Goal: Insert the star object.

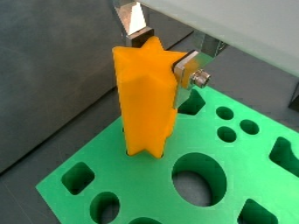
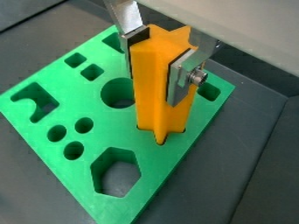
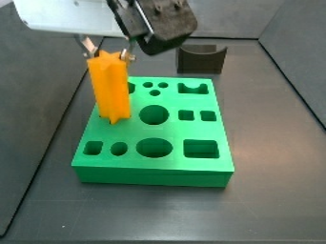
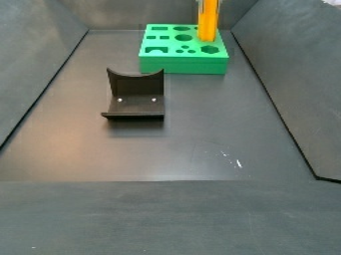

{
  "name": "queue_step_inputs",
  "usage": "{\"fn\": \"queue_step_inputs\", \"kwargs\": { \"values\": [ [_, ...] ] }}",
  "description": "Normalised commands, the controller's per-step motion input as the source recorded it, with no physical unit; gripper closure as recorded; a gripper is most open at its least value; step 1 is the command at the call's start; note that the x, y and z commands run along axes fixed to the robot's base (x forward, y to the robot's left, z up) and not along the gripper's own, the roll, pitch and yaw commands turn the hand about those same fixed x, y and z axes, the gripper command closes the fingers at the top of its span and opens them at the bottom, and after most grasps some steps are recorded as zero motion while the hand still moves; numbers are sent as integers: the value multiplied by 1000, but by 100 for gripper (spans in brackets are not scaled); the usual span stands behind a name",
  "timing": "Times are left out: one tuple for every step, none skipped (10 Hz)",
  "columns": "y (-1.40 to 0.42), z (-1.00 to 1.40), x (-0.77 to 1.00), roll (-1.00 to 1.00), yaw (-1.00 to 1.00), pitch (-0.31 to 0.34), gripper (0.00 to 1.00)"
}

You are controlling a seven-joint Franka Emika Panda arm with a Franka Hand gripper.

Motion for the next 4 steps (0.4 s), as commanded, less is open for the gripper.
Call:
{"fn": "queue_step_inputs", "kwargs": {
  "values": [
    [20,-403,60,-120,117,6,100],
    [0,-417,37,-103,157,0,100],
    [0,-211,-17,-41,9,-26,100],
    [0,0,0,0,0,0,100]
  ]
}}
